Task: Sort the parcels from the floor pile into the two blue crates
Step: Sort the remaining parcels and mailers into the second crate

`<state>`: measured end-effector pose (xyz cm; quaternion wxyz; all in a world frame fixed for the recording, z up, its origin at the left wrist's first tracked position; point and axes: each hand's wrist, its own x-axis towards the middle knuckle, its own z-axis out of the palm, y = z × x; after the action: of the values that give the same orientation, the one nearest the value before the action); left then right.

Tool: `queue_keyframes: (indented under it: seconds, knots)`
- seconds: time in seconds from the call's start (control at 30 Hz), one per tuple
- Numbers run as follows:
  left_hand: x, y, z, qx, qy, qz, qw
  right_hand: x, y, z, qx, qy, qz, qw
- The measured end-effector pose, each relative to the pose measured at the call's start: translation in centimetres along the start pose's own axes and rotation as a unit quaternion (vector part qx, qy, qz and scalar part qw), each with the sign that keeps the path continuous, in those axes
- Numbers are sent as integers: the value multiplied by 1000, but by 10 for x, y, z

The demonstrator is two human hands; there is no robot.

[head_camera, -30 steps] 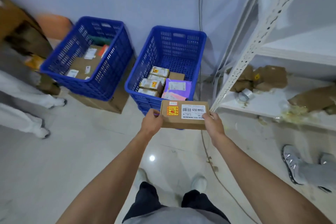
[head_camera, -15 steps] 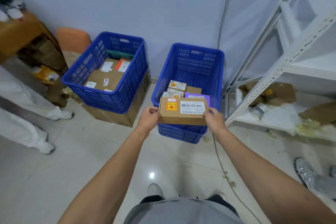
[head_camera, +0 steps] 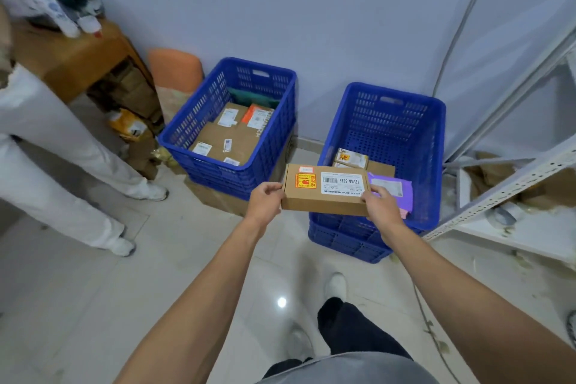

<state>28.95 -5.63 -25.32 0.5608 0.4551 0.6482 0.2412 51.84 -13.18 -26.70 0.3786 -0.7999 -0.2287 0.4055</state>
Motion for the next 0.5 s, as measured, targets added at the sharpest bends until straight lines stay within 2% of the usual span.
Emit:
queue_keyframes:
  seconds: [0.33,0.5]
  knots:
    - [111,39,-49,-20,40,-27,999,89,-70,83,16,-33,-22,999]
    - [158,62,-51,-37,37,-34,998,129,-97,105,20,-11,-17,1000]
